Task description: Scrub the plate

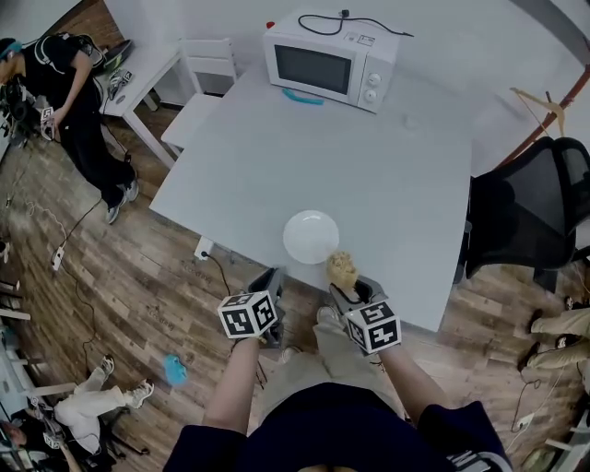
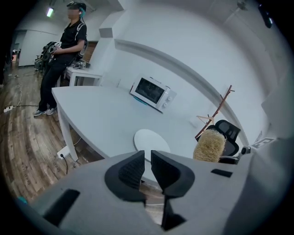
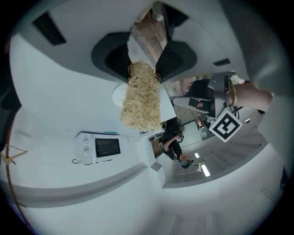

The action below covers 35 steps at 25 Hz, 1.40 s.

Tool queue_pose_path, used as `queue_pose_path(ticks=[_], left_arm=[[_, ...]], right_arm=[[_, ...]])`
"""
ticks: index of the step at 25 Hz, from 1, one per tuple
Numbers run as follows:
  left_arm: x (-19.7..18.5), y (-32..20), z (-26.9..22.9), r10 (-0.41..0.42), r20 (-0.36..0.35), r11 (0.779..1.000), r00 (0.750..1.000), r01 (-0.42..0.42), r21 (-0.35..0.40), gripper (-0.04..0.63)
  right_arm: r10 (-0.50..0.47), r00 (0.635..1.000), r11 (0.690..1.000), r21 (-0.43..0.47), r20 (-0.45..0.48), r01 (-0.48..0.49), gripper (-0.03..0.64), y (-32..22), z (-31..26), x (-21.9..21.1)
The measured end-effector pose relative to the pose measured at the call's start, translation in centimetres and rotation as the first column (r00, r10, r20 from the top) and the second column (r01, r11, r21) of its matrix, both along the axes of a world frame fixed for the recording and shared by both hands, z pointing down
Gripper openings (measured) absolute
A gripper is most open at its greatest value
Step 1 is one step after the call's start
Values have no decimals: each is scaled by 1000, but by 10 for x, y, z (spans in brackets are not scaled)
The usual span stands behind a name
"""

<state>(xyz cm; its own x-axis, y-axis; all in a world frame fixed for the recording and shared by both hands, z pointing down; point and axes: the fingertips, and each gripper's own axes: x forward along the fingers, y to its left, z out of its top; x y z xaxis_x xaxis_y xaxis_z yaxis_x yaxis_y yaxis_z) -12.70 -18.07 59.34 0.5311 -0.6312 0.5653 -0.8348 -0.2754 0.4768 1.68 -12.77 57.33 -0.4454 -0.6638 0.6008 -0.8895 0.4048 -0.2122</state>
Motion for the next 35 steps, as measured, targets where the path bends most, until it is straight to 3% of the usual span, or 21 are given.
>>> queue_pose_path(ticks=[7, 17, 35], left_arm=[[-20, 50, -29, 15, -6, 999, 1000, -14, 38, 34], [-48, 98, -44, 111, 61, 989, 992, -116, 91, 20], [-40, 112, -46, 178, 20, 979, 984, -179, 99, 18]], right_arm=[[49, 998, 998, 27, 36, -50, 166, 43, -22, -20], [122, 989, 990, 58, 85, -127, 166, 81, -40, -37], [168, 979, 981, 78, 115, -178, 160, 98, -50, -40]])
